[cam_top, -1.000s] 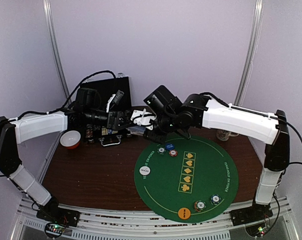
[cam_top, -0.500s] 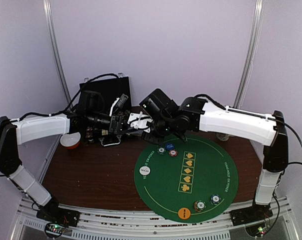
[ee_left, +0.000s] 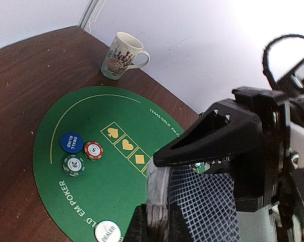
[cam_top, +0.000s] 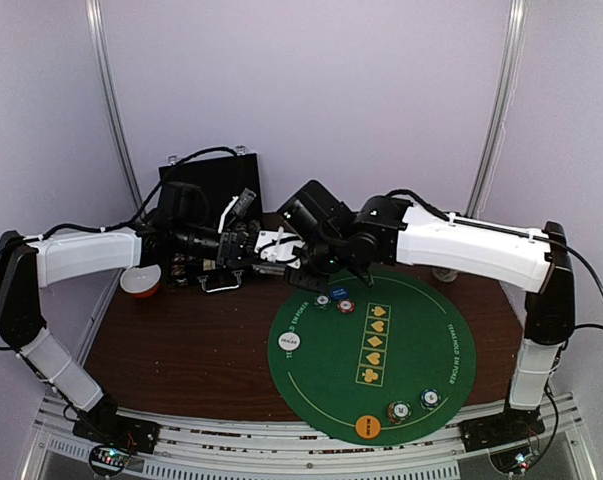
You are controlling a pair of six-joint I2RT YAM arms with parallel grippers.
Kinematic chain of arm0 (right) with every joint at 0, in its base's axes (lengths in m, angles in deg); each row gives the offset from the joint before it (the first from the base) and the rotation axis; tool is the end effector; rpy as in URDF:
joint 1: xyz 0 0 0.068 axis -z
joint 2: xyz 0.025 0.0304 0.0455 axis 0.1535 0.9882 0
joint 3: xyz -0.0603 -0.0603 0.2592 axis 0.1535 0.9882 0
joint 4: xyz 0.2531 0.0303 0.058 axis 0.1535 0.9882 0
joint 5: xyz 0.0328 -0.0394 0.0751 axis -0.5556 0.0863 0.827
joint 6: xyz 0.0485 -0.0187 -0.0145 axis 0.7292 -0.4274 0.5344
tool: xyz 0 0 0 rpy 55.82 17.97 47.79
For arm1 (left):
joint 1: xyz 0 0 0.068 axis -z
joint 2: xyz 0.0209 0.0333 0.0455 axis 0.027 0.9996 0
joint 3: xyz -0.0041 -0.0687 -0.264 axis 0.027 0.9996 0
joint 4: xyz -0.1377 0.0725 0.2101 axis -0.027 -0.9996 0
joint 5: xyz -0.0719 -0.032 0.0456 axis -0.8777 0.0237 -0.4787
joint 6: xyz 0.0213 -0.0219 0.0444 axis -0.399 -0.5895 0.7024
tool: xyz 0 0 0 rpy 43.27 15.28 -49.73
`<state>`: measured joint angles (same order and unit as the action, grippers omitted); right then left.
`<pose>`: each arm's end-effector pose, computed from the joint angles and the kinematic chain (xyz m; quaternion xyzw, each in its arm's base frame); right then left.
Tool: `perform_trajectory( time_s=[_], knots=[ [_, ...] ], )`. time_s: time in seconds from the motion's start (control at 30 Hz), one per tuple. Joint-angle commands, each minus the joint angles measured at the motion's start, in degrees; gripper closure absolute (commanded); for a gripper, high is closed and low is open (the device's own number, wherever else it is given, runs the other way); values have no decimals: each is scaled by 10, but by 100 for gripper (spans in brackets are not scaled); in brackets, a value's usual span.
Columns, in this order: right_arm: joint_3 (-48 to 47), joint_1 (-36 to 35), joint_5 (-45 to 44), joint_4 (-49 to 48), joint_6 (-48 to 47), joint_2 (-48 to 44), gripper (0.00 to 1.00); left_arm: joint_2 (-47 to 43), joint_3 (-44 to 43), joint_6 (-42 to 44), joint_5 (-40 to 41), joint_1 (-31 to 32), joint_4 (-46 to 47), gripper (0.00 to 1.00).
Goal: Distribute texas hold em gaming equipment
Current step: Pass from the right arm to the left
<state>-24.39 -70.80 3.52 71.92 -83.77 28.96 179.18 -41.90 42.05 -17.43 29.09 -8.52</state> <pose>0.2105 0.3762 0.3299 -0.5997 0.6826 0.0096 0.4175 0.2846 -0.2022 0.2746 0.2947 0.7393 -0.5545 0.2431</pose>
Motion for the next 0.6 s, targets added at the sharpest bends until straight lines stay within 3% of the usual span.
perform_trajectory(
  time_s=[0.0,0.17,0.2,0.33,0.57],
  knots=[
    [-9,1,-19,-73,5,16,60,-10,9,14,-66,23,30,100],
    [16,6,-8,-86,24,11,56,-22,22,21,-30,24,31,100],
    [24,6,-4,-87,31,8,49,-21,25,24,-17,23,30,100],
    [60,6,26,-82,59,-3,2,-18,42,37,25,24,33,100],
    [119,16,78,-120,71,-48,0,-34,47,57,17,24,28,100]
  ],
)
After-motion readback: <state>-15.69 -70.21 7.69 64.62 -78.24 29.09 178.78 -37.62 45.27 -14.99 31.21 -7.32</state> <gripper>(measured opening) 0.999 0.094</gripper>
